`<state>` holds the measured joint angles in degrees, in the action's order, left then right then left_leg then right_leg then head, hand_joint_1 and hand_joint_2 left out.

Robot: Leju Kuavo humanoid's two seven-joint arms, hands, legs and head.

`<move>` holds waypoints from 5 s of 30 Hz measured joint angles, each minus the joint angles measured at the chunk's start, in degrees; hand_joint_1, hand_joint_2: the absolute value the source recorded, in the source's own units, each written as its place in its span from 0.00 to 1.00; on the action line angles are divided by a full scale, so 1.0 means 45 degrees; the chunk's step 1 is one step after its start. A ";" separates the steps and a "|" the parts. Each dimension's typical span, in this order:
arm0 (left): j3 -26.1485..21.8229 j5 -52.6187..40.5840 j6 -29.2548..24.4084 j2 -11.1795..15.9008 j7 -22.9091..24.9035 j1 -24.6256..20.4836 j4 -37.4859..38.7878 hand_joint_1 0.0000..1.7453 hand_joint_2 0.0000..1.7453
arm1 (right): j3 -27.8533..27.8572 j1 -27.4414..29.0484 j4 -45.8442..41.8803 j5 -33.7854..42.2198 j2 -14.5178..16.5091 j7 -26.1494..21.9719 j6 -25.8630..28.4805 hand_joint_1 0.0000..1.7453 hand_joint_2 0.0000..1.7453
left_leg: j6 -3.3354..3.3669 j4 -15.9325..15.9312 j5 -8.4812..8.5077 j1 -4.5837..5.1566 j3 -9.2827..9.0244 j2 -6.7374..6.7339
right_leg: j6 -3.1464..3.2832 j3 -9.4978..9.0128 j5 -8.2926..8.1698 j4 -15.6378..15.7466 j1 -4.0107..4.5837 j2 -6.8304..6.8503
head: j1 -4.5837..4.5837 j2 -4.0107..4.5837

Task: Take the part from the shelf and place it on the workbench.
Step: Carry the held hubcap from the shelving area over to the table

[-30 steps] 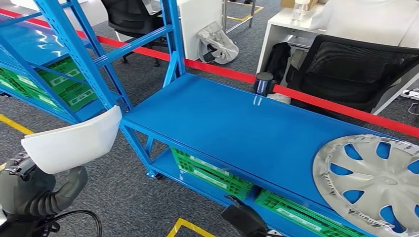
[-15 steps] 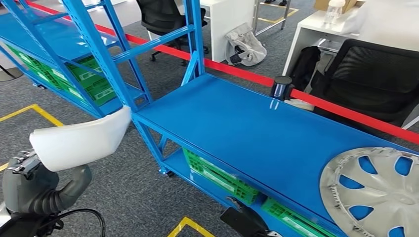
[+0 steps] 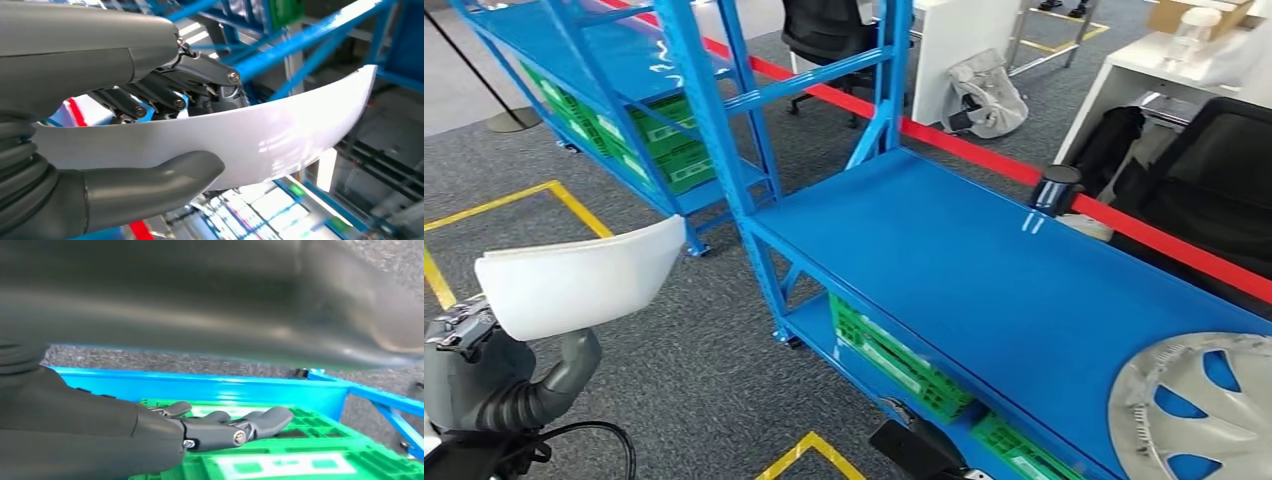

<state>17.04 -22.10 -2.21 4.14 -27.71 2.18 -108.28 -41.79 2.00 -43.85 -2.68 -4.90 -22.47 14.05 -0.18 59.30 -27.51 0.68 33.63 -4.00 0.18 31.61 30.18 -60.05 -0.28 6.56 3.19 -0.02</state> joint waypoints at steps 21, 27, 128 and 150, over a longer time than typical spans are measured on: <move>0.0208 0.0012 -0.0282 -0.0098 0.0152 -0.0065 -0.0039 1.00 1.00 | -0.0006 0.0256 -0.0426 0.0125 -0.0311 0.0142 0.0218 0.00 0.00 | -0.0370 0.2208 -0.1147 -0.0177 0.1152 0.1132 | 0.0312 0.0220 -0.0563 0.0310 -0.0035 -0.1263 | -0.0014 0.0003; 0.0221 0.0039 -0.0661 -0.0063 0.0251 0.0097 0.0016 1.00 1.00 | -0.0019 0.0243 -0.0426 0.0133 -0.0322 0.0167 0.0220 0.00 0.00 | -0.0416 0.0846 -0.0134 -0.0250 0.0426 0.0342 | 0.0178 0.0092 -0.0410 0.0273 0.0006 -0.0403 | -0.0017 0.0001; 0.0061 0.0719 -0.1422 -0.0097 -0.0293 0.1037 0.0391 1.00 1.00 | -0.0336 -0.0650 0.0685 0.0664 -0.0154 -0.0051 -0.0021 0.00 0.00 | 0.0403 -0.0194 0.0227 -0.0322 -0.0046 0.0900 | -0.0686 0.0840 0.0849 -0.1700 -0.0062 -0.1197 | -0.0109 0.0001; 0.0083 0.0761 -0.1559 -0.0090 -0.0266 0.1179 0.0444 1.00 1.00 | -0.0336 -0.0644 0.0725 0.0773 -0.0131 -0.0080 -0.0058 0.00 0.00 | -0.0218 0.0600 -0.0125 -0.0285 0.0247 0.0316 | -0.0149 0.0016 -0.0497 0.0500 -0.0034 -0.0389 | -0.0058 0.0001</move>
<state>17.41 -18.68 -9.23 3.73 -28.91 7.49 -106.28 -43.30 -0.90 -40.59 0.80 -5.49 -22.83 13.79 -1.16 62.00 -28.07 -0.61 34.74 -2.58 -0.50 31.68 27.94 -57.80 -0.44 4.81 2.93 -0.01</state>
